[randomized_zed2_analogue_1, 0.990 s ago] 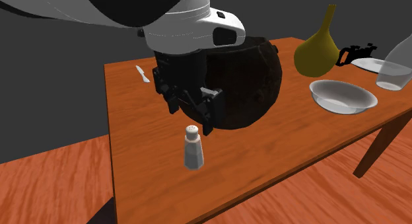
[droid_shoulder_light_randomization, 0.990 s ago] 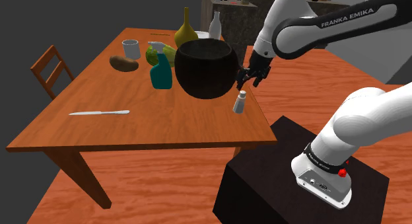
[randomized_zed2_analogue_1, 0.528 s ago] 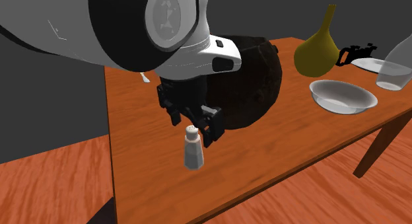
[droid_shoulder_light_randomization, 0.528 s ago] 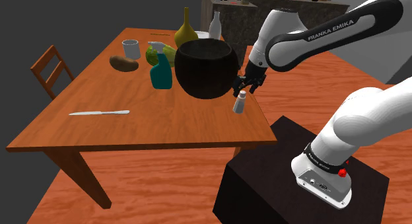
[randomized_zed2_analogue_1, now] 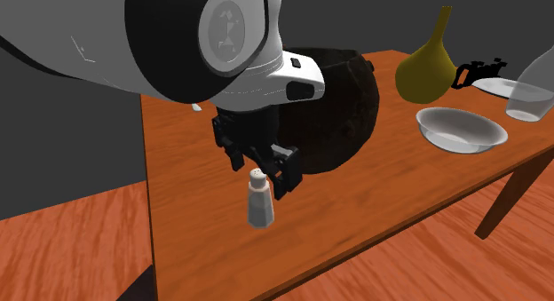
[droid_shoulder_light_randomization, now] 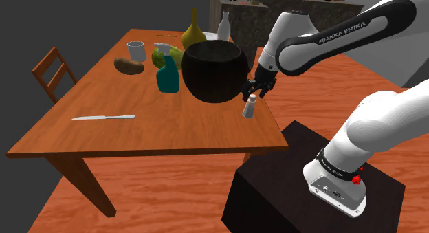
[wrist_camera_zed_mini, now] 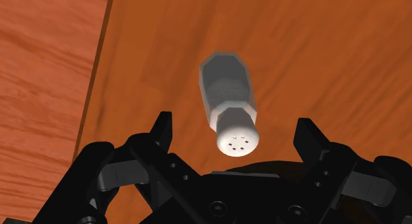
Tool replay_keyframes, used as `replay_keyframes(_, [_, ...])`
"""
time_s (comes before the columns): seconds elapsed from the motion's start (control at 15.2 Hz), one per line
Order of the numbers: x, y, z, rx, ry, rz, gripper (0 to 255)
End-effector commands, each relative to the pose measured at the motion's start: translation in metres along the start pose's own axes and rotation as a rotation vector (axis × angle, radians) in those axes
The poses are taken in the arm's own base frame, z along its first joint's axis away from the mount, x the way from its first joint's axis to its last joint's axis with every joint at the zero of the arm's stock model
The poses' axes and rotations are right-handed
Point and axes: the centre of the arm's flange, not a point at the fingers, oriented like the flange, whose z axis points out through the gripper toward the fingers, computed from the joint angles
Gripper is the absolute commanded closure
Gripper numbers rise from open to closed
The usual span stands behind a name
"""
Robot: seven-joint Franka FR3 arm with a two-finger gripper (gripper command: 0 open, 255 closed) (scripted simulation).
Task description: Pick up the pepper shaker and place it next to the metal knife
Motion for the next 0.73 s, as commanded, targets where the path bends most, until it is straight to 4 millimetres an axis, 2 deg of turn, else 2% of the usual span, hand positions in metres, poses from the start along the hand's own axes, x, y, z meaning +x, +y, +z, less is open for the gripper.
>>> replay_keyframes(0.0, [0.0, 0.0, 0.0, 0.0, 0.0, 0.0, 255])
replay_keyframes(0.59, [0.0, 0.0, 0.0, 0.0, 0.0, 0.0, 255])
replay_keyframes(0.66, [0.0008, -0.0004, -0.0052, 0.0, 0.0, 0.0, 255])
